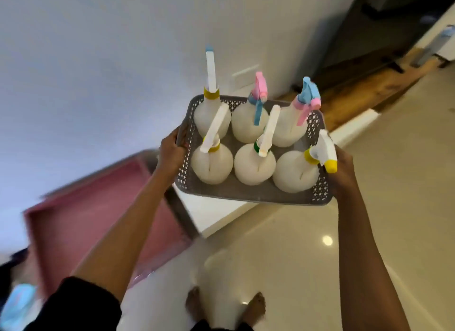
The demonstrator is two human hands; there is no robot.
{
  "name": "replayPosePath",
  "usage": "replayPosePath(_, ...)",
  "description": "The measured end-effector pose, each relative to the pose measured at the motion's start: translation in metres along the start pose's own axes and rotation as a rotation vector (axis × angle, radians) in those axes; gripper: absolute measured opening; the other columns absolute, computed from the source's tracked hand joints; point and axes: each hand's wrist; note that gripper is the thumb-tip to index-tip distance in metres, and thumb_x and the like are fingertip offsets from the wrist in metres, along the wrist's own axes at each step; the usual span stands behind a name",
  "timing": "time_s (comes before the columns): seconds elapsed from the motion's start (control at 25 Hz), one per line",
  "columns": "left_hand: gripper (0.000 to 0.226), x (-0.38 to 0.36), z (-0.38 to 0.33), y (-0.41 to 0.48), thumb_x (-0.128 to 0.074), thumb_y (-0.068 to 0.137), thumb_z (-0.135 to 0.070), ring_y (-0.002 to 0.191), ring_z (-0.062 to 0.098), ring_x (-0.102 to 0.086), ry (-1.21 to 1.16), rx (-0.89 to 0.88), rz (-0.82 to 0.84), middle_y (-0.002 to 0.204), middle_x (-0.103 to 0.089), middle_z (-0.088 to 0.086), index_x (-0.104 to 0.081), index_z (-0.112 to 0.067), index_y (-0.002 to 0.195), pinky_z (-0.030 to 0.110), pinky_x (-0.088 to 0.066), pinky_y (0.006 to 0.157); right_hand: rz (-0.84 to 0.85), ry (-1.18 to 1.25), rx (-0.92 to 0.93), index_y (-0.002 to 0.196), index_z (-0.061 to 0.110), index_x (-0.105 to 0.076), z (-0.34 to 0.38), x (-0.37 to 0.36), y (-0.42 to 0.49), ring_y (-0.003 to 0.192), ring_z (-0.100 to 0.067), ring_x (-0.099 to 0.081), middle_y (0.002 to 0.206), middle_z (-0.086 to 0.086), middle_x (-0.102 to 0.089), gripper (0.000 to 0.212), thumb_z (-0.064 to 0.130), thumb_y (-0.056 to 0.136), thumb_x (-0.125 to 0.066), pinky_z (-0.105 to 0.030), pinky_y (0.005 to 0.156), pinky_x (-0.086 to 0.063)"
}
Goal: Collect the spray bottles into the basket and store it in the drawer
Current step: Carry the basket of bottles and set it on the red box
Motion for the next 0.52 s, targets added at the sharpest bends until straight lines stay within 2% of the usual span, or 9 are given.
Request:
replayPosePath(0.08, 0.037, 0.070, 0.031, -0.005, -0.053, 0.085, -0.003, 0.096, 0.007, -0.060, 0.011, 0.086, -0.109, 0.105, -0.064, -0.002, -0.060, -0.015, 0.120, 0.024, -0.053, 0.085, 0.084, 0.014, 0.014, 0.106, 0.022, -0.056, 0.018, -0.076, -0.003, 0.065, 0.016, -0.059, 0.074, 0.021, -0.065, 0.032, -0.004, 0.091, -0.045, -0.004, 0.061, -0.044)
replayPosePath(0.16, 0.040, 0.130, 0.068, -0.014, -0.053, 0.084, -0.006, 0.104, 0.017, -0.060, 0.040, 0.153, -0.203, 0.112, -0.066, -0.001, -0.060, -0.020, 0.121, 0.039, -0.051, 0.093, 0.203, 0.022, 0.033, 0.104, 0.029, -0.058, 0.029, -0.145, -0.006, 0.070, 0.017, -0.060, 0.087, 0.019, -0.062, 0.032, 0.002, 0.093, -0.047, -0.003, 0.065, -0.046)
replayPosePath(0.2, 0.043, 0.156, 0.088, -0.021, -0.053, 0.084, -0.007, 0.107, 0.018, -0.060, 0.051, 0.187, -0.246, 0.115, -0.066, 0.000, -0.059, -0.024, 0.123, 0.041, -0.050, 0.094, 0.268, 0.015, 0.052, 0.098, 0.031, -0.061, 0.029, -0.178, -0.010, 0.070, 0.016, -0.060, 0.087, 0.016, -0.061, 0.033, 0.002, 0.093, -0.047, -0.004, 0.065, -0.046)
replayPosePath(0.28, 0.045, 0.197, 0.120, -0.038, -0.052, 0.083, -0.006, 0.108, 0.019, -0.061, 0.072, 0.250, -0.334, 0.117, -0.066, -0.001, -0.057, -0.026, 0.123, 0.039, -0.049, 0.094, 0.366, -0.012, 0.065, 0.087, 0.038, -0.068, 0.024, -0.235, -0.019, 0.073, 0.010, -0.061, 0.084, 0.015, -0.065, 0.040, 0.004, 0.093, -0.049, -0.014, 0.071, -0.049)
replayPosePath(0.4, 0.043, 0.236, 0.168, -0.062, -0.047, 0.082, 0.001, 0.094, 0.028, -0.062, 0.096, 0.322, -0.467, 0.101, -0.067, 0.006, -0.060, -0.016, 0.119, 0.033, -0.048, 0.079, 0.470, -0.017, 0.035, 0.086, 0.050, -0.068, 0.009, -0.311, -0.030, 0.077, 0.010, -0.059, 0.081, 0.019, -0.068, 0.044, 0.008, 0.090, -0.054, -0.027, 0.080, -0.048)
replayPosePath(0.52, 0.041, 0.259, 0.238, -0.085, -0.051, 0.084, 0.000, 0.085, 0.020, -0.061, 0.167, 0.382, -0.523, 0.091, -0.065, -0.001, -0.058, -0.015, 0.121, 0.023, -0.044, 0.066, 0.584, -0.055, 0.007, 0.081, 0.036, -0.069, -0.020, -0.387, -0.036, 0.066, 0.012, -0.058, 0.080, 0.014, -0.066, 0.025, 0.014, 0.087, -0.060, -0.028, 0.074, -0.047)
Point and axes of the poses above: each hand's wrist, its own y-axis towards the middle knuckle, its own x-axis out of the back of the hand, z = x × y
